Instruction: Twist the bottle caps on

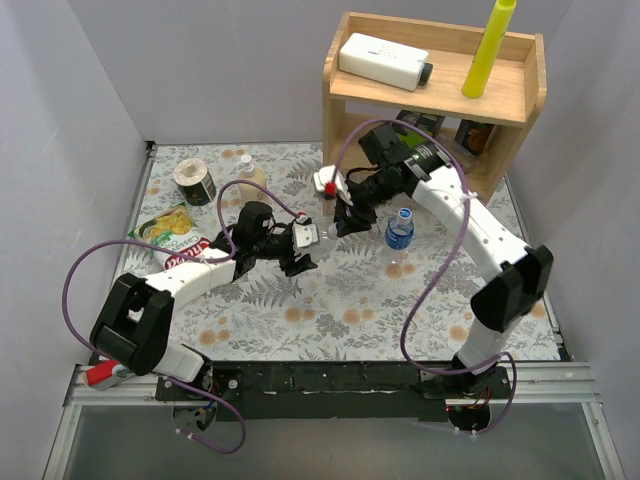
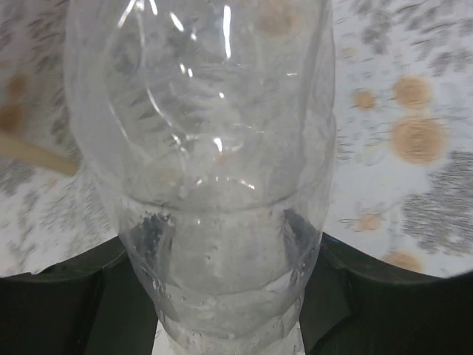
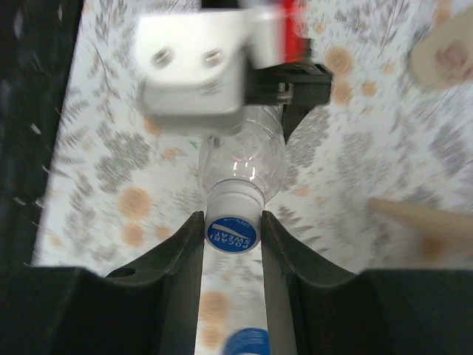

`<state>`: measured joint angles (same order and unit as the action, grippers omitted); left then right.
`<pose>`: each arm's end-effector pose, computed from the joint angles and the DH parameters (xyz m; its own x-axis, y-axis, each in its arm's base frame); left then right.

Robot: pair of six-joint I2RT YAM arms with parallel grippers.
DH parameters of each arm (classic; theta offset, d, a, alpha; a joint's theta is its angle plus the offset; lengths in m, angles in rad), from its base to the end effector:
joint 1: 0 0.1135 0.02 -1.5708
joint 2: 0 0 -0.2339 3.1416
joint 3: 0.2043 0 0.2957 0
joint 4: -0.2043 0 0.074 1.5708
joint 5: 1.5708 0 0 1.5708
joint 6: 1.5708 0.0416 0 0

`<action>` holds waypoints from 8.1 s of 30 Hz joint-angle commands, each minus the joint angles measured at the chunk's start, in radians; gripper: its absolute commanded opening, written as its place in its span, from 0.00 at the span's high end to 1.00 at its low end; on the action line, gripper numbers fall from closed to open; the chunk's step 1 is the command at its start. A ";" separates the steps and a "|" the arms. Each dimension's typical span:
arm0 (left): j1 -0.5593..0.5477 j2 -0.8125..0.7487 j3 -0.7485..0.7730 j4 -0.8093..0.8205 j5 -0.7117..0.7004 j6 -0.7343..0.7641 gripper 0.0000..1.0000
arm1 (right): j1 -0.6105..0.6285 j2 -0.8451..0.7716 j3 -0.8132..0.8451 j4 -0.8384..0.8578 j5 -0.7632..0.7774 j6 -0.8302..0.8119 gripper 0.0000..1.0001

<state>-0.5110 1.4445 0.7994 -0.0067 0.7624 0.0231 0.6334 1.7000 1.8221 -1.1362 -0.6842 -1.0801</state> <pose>0.2831 -0.1917 0.1562 -0.5097 0.3050 -0.8045 0.8446 0.3553 -0.4005 0.2959 0.2499 0.3501 0.3195 -0.6134 -0.7223 -0.9466 -0.2420 -0.2132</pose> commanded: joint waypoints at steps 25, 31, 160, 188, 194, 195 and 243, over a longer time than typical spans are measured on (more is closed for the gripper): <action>0.042 0.063 0.303 -0.648 0.141 0.293 1.00 | -0.143 -0.221 -0.203 0.107 -0.204 0.022 0.23; 0.035 0.109 0.383 -0.751 0.166 0.409 1.00 | -0.078 -0.307 -0.300 0.256 -0.104 -0.046 0.25; 0.049 -0.019 0.282 -0.257 0.271 -0.263 1.00 | -0.210 -0.327 -0.645 1.560 -0.477 1.231 0.11; 0.042 0.040 0.336 -0.308 0.311 -0.167 1.00 | -0.187 -0.131 -0.590 1.876 -0.434 1.597 0.56; 0.009 -0.007 0.258 -0.121 0.111 -0.299 1.00 | -0.179 -0.180 -0.604 1.672 -0.252 1.464 0.94; 0.002 -0.019 0.238 -0.040 0.079 -0.358 1.00 | -0.179 -0.200 -0.607 1.602 -0.215 1.451 0.99; 0.057 -0.263 -0.067 -0.111 -0.275 -0.444 0.02 | -0.196 -0.175 -0.639 1.564 -0.319 1.272 0.99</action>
<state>-0.4919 1.2716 0.7959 -0.0029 0.5480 -0.5064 0.4446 1.5452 1.1805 0.4423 -0.9974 0.2817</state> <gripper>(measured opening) 0.981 0.356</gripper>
